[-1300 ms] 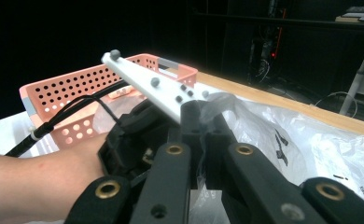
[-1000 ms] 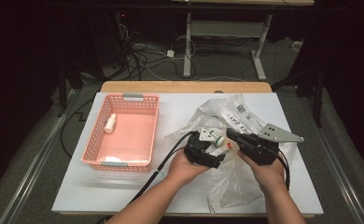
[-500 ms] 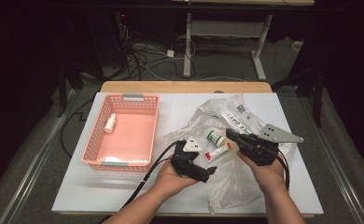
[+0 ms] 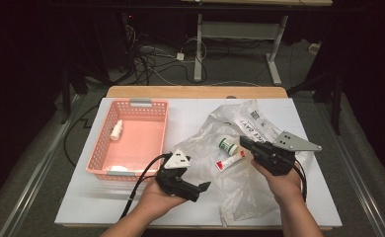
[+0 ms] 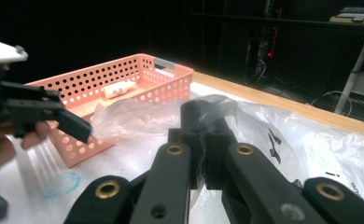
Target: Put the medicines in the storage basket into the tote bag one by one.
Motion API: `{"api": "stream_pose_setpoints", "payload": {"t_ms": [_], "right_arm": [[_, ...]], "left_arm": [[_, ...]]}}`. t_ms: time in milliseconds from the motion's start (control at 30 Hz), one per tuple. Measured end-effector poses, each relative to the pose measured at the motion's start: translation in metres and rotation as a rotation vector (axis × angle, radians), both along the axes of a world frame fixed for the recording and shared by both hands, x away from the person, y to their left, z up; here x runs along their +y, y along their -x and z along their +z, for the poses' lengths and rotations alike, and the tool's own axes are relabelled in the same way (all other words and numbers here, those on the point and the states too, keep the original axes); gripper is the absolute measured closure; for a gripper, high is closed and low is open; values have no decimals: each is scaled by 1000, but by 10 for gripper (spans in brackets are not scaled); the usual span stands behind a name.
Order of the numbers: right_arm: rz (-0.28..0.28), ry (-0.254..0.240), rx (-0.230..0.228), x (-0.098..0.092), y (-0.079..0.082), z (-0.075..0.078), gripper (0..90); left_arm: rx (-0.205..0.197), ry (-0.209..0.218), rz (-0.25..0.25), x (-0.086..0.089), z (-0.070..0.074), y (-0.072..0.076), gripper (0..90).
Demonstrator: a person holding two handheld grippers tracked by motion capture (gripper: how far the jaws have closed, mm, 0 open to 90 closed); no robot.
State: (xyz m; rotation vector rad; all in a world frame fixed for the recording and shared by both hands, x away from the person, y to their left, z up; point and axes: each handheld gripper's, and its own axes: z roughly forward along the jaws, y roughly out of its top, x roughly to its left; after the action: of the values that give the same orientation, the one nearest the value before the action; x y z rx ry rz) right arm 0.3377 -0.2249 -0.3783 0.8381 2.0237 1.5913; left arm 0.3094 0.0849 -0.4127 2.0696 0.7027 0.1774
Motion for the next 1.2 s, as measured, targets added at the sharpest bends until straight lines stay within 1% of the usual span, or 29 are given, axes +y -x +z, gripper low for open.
{"api": "stream_pose_setpoints", "payload": {"t_ms": [100,233,333,367,467,567,600,667,767,867,933,1033,1133,1167,1200], "right_arm": [[-1,1,7,1,0,-1,900],[3,9,3,2,0,-1,900],[3,9,2,2,0,-1,900],[3,8,2,2,0,-1,900],[3,9,3,2,0,-2,900],[3,8,3,2,0,-1,900],[2,6,4,1,0,-1,900],[-1,1,6,1,0,-1,900],[-1,1,7,1,0,-1,900],[0,4,6,1,0,-1,900],[3,8,3,1,0,-1,900],[4,7,10,2,0,-2,900],[4,8,11,2,-1,-2,900],[4,9,10,2,-1,-2,900],[4,8,10,2,-1,-2,900]], "left_arm": [[-6,1,24,17,2,4,0],[-10,8,55,38,2,8,0],[-4,35,86,55,2,11,0],[-6,36,97,60,3,11,0],[-19,28,131,74,4,11,0],[-28,23,178,89,5,8,0],[-34,16,196,94,5,7,6],[-39,18,224,104,6,3,24],[-42,13,267,120,7,-3,86],[-31,25,302,136,7,-10,148],[-21,35,330,146,8,-16,169],[-12,44,362,161,10,-24,248],[1,46,407,175,12,-35,349],[9,45,427,179,13,-39,393],[16,40,458,183,14,-43,445]]}}
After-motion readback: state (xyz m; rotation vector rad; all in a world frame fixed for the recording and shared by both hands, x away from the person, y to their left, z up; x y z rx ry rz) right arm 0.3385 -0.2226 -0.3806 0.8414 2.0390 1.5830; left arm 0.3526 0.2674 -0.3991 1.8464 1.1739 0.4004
